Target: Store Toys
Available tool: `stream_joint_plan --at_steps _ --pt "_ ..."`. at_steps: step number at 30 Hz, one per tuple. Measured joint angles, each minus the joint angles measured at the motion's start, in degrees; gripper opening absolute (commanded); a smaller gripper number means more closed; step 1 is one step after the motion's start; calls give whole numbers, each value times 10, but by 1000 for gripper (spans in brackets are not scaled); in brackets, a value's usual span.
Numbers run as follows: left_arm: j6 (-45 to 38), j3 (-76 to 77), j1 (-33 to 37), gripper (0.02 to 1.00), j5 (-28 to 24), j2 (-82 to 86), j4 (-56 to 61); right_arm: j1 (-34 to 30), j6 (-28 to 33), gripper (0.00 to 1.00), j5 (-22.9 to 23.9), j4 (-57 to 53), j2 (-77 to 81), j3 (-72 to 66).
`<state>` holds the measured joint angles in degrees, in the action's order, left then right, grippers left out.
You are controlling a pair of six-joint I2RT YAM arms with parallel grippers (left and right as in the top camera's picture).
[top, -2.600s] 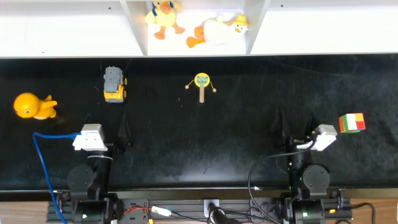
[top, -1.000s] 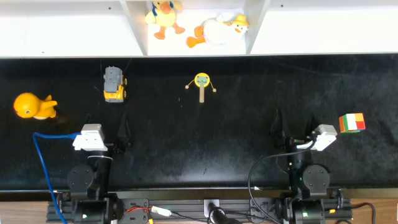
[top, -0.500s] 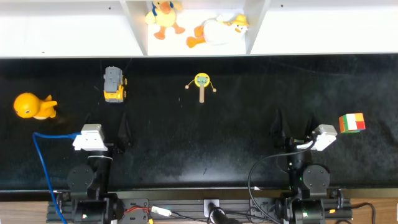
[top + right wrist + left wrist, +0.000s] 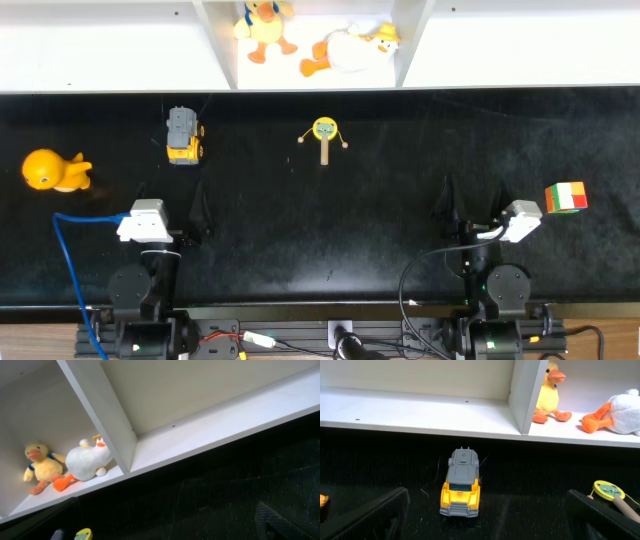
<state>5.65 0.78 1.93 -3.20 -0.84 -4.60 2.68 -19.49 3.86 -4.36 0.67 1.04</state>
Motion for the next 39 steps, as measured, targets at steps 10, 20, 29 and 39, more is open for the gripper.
stream_joint_plan --at_steps 10,20,29,39 --pt "0 0 0 998 -13 0 10 0 0 996 0 0 0 0" --pt "10 163 -1 1000 53 -23 -171 0 0 996 0 0 0 0" --pt "44 386 -1 998 257 -188 -405 0 0 996 0 0 0 0" --pt "79 449 54 996 339 -301 -426 0 0 996 0 0 0 0"
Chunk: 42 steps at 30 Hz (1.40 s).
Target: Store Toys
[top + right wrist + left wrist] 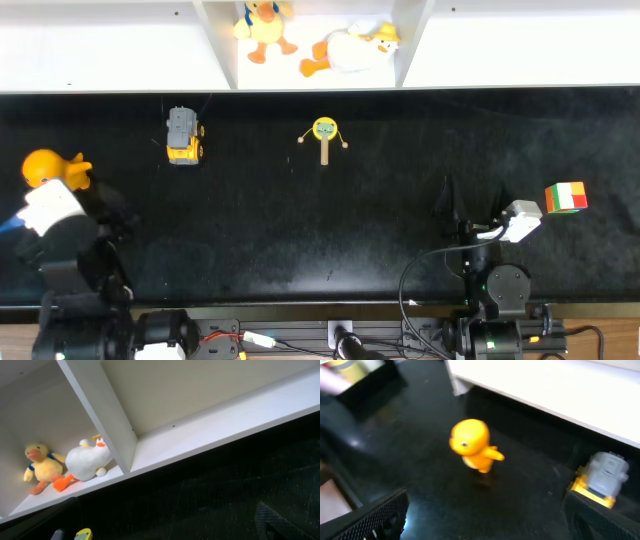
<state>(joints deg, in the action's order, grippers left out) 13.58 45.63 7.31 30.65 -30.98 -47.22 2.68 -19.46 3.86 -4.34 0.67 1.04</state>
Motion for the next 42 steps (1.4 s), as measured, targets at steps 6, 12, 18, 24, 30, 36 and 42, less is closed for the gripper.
stream_joint_plan --at_steps 6,12,18,24,30,36,42 --pt "-23 13 117 993 -24 -10 -9 0 0 996 0 0 0 0" --pt "-71 17 281 996 -100 -32 -8 0 0 996 0 0 0 0" --pt "-159 17 433 996 -233 -102 41 0 0 996 0 0 0 0" --pt "-236 17 506 996 -363 -162 115 0 0 996 0 0 0 0" --pt "-283 18 516 993 -432 -245 174 0 0 996 0 0 0 0" --pt "-308 18 516 996 -487 -352 248 0 0 993 0 0 0 0" --pt "-338 18 516 996 -550 -398 267 0 0 996 0 0 0 0"
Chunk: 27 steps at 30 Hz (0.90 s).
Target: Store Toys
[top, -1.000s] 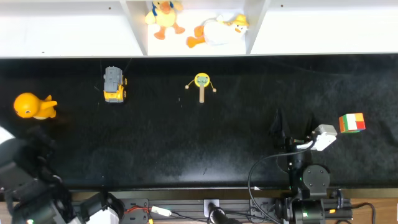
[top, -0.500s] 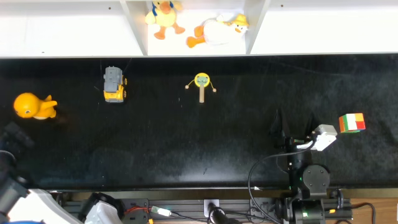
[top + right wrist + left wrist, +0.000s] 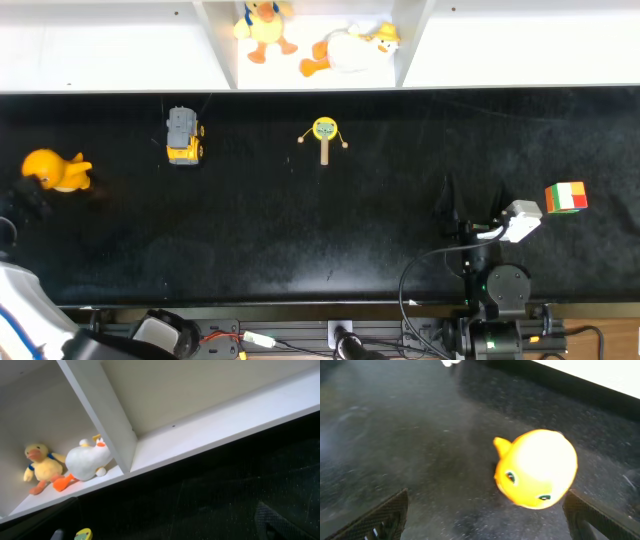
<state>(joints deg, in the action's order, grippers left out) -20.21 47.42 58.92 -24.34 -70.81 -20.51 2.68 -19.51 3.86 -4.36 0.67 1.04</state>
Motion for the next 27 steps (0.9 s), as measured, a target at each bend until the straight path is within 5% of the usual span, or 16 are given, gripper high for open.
stream_joint_plan --at_steps 11,27 --pt "-56 0 0 976 -73 -45 0 0 0 996 0 0 0 0" --pt "-73 0 -49 836 -85 -126 59 0 0 993 0 0 0 0"
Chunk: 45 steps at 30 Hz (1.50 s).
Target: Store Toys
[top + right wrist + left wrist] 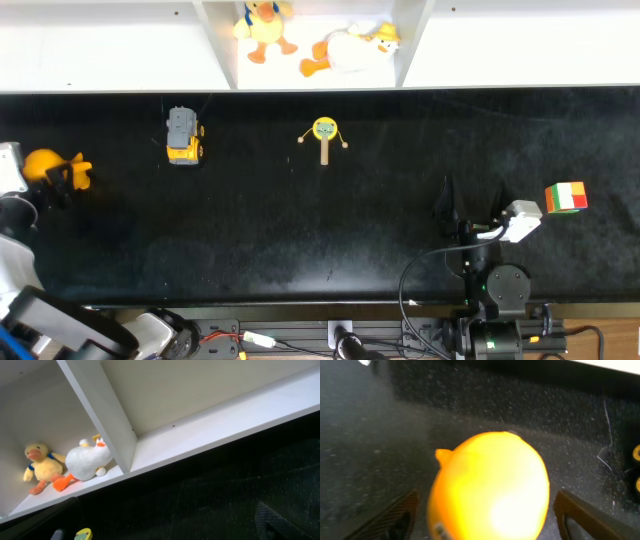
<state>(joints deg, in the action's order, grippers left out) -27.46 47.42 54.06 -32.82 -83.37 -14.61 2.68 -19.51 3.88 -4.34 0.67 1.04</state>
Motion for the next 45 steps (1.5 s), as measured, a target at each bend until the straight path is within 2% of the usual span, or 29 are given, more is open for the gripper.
stream_joint_plan --at_steps 8,12,15,18,29,36,45 --pt "0 0 -1 689 7 -10 -5 0 0 996 0 0 0 0" --pt "1 0 -1 577 13 -10 -3 0 0 996 0 0 0 0" --pt "4 0 -1 439 15 -10 1 0 0 996 0 0 0 0" --pt "9 0 -1 345 16 -10 8 0 0 996 0 0 0 0" --pt "47 16 -7 159 3 -10 24 0 0 996 0 0 0 0" --pt "81 84 -78 95 13 -10 20 0 0 996 0 0 0 0" --pt "158 144 -223 47 117 -10 75 0 0 996 0 0 0 0"
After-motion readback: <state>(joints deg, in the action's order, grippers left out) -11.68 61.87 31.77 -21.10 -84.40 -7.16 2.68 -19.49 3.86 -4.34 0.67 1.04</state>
